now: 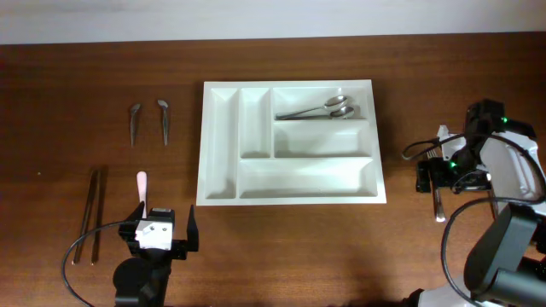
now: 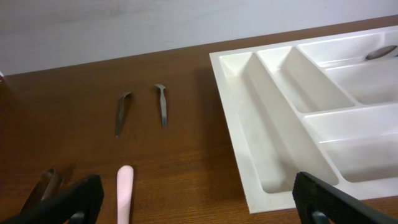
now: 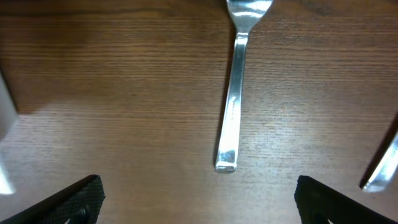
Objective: Pack container
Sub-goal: 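Move the right gripper right and lower it onto a silver fork handle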
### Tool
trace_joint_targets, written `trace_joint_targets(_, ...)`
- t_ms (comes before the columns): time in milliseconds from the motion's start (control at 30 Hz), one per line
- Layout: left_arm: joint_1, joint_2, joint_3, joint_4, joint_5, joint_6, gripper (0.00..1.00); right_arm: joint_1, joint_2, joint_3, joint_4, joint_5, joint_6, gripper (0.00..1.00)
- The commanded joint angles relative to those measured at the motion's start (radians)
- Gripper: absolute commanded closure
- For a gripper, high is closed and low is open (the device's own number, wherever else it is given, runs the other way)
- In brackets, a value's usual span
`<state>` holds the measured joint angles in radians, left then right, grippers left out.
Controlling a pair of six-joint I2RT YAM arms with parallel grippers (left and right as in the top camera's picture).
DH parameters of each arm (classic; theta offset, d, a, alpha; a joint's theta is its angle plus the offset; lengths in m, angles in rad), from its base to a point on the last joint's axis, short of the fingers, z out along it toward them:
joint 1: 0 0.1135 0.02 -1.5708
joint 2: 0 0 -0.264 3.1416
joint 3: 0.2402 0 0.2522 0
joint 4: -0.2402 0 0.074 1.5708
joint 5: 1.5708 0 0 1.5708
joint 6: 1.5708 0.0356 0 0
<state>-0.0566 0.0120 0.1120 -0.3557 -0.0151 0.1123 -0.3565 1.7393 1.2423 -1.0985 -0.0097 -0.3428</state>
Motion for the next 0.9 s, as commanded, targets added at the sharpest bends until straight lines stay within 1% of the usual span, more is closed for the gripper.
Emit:
trace_joint_targets(0, 0.005, -0.007, -0.004, -0.001, -0.006, 0.01, 0.01, -0.018, 0.051, -0.007, 0.011, -0.032, -0.029, 0.01)
trace_joint_targets(333, 0.005, -0.007, -0.004, -0.001, -0.006, 0.01, 0.01, -0.018, 0.147, -0.007, 0.109, -0.015, -0.042, 0.01)
trace_joint_targets(467, 0.005, -0.007, -0.004, -0.001, -0.006, 0.01, 0.01, -0.017, 0.176, -0.007, 0.127, 0.026, -0.042, 0.01)
trace_joint_targets(867, 0.005, -0.007, -0.004, -0.001, -0.006, 0.01, 0.01, -0.017, 0.247, -0.007, 0.157, 0.021, -0.042, 0.01)
